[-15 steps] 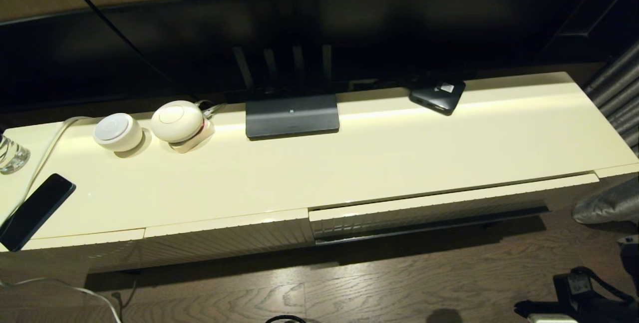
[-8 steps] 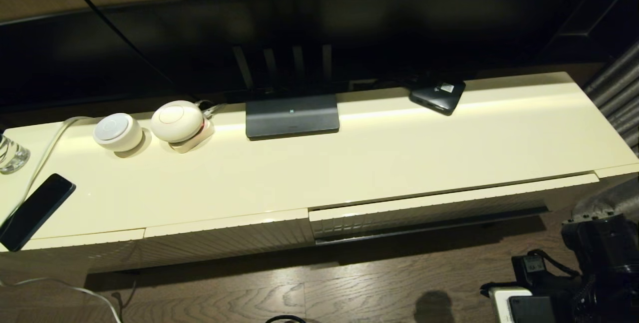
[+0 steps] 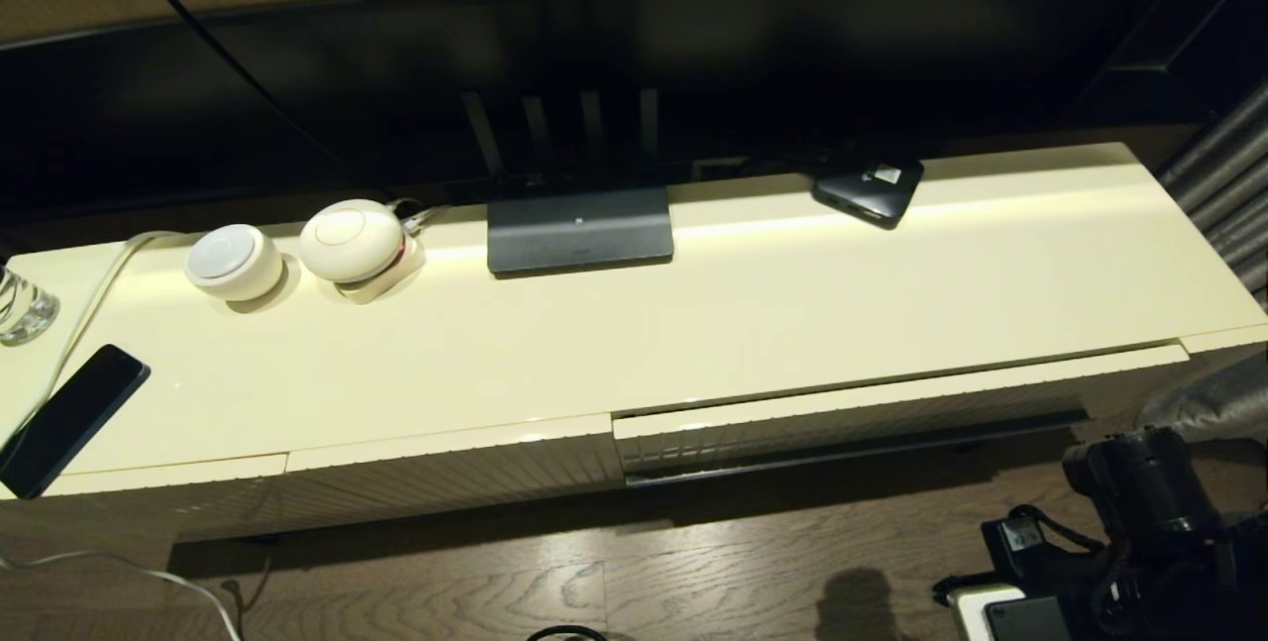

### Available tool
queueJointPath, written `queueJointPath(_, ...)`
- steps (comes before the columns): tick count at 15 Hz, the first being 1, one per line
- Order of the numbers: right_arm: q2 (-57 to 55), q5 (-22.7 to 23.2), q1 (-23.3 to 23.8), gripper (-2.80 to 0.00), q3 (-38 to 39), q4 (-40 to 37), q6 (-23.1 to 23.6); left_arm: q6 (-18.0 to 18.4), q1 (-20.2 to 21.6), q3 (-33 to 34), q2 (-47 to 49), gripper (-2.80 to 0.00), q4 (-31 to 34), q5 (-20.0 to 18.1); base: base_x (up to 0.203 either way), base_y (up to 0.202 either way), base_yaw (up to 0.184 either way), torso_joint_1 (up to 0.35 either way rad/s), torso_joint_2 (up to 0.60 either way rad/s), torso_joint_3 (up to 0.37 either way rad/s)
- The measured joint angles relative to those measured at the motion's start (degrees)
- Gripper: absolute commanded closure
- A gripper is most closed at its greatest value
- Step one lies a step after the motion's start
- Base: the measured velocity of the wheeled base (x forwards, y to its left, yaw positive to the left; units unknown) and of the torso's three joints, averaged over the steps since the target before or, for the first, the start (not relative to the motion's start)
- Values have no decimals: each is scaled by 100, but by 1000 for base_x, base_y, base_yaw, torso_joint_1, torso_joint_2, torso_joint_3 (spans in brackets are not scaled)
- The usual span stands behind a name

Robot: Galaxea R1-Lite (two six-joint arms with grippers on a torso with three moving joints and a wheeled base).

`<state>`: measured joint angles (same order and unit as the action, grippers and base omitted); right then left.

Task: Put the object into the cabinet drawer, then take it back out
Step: Open the drawer

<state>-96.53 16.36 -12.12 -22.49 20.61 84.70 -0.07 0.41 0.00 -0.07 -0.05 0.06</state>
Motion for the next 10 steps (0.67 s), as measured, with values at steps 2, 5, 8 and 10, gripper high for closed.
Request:
queueJointPath(2, -129, -12, 22, -280, -5, -26, 253, -2, 0, 0, 0, 0, -2, 1, 0, 0, 0, 0, 0, 0)
queueJointPath(5, -306, -35, 79, -280, -54, 10, 394, 0, 0, 0, 0, 0, 2, 1, 0, 0, 0, 0, 0, 0)
queueJointPath(8, -414, -38, 147, -280, -99, 51, 397, -2, 0, 0, 0, 0, -2, 1, 0, 0, 0, 0, 0, 0)
queueJointPath(10, -494, -44, 240, -280, -90, 55, 408, -2, 0, 0, 0, 0, 0, 1, 0, 0, 0, 0, 0, 0)
